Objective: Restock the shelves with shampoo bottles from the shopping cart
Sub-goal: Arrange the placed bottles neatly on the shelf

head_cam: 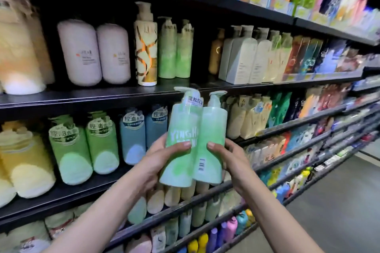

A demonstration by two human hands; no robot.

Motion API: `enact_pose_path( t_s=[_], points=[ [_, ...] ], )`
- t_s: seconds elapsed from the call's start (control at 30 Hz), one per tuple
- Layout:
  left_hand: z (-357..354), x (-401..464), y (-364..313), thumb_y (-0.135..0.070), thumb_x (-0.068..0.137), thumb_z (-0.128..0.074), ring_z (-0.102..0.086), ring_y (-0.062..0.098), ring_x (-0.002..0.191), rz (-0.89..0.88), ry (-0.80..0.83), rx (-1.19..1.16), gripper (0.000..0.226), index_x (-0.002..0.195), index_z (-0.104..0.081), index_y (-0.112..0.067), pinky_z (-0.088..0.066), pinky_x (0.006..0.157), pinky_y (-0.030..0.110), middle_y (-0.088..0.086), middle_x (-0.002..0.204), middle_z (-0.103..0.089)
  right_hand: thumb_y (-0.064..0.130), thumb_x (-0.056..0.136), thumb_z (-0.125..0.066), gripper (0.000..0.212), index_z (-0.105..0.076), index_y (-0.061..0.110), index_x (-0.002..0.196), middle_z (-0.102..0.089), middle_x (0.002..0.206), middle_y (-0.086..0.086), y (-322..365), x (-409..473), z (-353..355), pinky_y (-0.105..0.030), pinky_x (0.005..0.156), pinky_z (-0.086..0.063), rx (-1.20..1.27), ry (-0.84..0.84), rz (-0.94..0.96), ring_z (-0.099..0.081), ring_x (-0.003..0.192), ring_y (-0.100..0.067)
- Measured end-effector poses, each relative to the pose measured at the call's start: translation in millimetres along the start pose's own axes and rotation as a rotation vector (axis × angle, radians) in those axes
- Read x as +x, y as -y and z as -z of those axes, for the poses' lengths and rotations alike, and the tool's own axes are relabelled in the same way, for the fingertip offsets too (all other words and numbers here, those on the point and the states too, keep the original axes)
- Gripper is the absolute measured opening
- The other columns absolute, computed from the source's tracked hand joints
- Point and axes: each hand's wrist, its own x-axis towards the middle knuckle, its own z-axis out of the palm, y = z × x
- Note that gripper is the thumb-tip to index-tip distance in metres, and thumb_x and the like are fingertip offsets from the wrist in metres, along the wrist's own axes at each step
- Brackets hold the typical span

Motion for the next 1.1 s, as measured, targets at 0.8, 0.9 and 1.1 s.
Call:
enact_pose_path(
  t_s=[0.8,0.9,1.1],
  points=[
    [-9,200,-106,-0.02,0.073,-0.08,-0.065,0.002,0.091,-0.501,-0.591,0.455,0.051,0.115,-0.052,-0.019,-0.054,0.071,0.016,-0.009,0.103,-0.066,0.013,0.074,-0.08,0.048,-0.06,0.01,0.118,-0.071,0.108,-0.001,100,249,3,-0.017,0.071,-0.054,-0.112,0.185,0.4,-0.069,0.09,-0.005],
    [-4,208,-104,-0.021,0.076,-0.078,-0.064,0.0,0.086,-0.486,-0.606,0.48,0.043,0.11,-0.053,-0.019,-0.053,0.065,0.013,-0.011,0.097,-0.065,0.016,0.071,-0.082,0.055,-0.055,0.01,0.12,-0.069,0.109,0.001,96,257,-1,-0.013,0.069,-0.053,-0.132,0.178,0.42,-0.068,0.089,-0.001],
    [0,215,-100,-0.033,0.072,-0.08,-0.061,0.013,0.102,-0.441,-0.709,0.558,0.055,0.115,-0.051,-0.014,-0.052,0.088,0.032,0.0,0.11,-0.064,0.033,0.062,-0.088,0.075,-0.04,0.017,0.118,-0.06,0.118,-0.004,90,270,-13,-0.03,0.089,-0.053,-0.193,0.134,0.393,-0.062,0.105,-0.014]
  ],
)
